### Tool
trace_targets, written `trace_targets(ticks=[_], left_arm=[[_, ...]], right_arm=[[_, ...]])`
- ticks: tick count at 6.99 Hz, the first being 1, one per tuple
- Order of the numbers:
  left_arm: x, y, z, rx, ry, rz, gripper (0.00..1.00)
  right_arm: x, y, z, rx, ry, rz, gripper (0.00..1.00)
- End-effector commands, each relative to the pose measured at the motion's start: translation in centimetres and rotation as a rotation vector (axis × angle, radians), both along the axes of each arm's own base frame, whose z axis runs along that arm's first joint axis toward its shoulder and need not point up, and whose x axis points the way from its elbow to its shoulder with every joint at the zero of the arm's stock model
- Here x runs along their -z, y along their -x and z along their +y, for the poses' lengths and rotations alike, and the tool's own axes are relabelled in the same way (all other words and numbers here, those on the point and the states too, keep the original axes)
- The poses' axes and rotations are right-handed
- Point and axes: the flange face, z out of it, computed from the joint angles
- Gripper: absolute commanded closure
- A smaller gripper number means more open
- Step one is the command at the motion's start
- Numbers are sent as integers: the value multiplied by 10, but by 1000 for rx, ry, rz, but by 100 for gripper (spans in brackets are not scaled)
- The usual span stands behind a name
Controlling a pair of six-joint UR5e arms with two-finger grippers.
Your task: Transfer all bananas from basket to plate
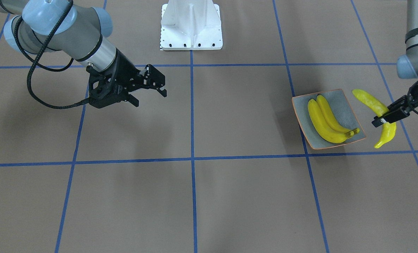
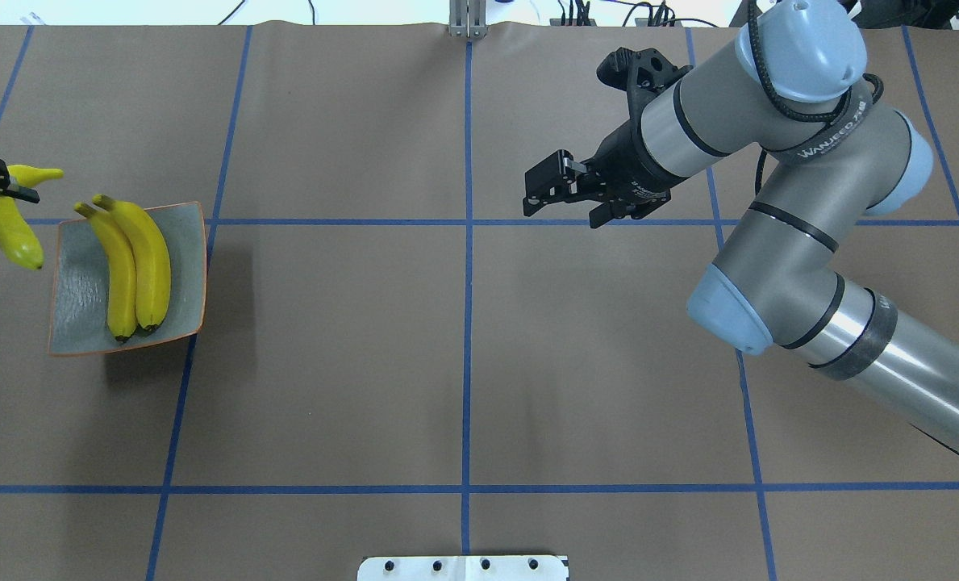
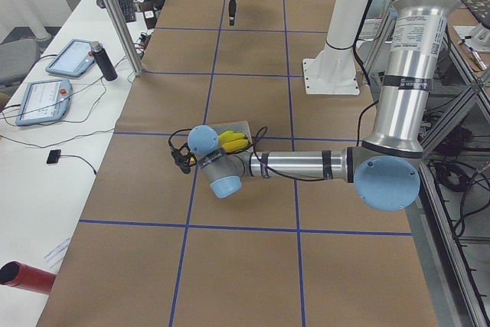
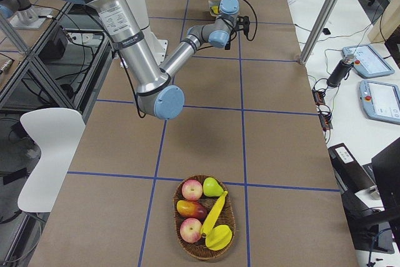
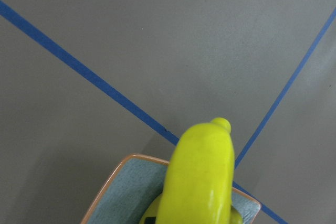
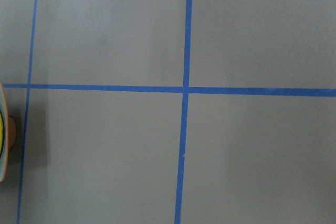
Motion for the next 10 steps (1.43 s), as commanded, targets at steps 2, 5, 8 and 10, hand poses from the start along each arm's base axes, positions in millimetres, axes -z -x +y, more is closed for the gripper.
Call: trace_targets(ticks=[2, 5, 8, 10], left_arm=[[4, -32, 18, -87, -36, 31, 100], [3, -47, 21, -115, -25, 27, 100], [5, -62, 20, -134, -27, 24, 100], [7, -64, 18, -135, -29, 24, 100]], right_arm=[[-3, -1, 0, 0, 3, 3, 0], [-10, -2, 0, 0, 3, 9, 0], [-13, -3, 1, 0, 6, 11, 0], [-13, -3, 2, 1, 6, 10, 0]])
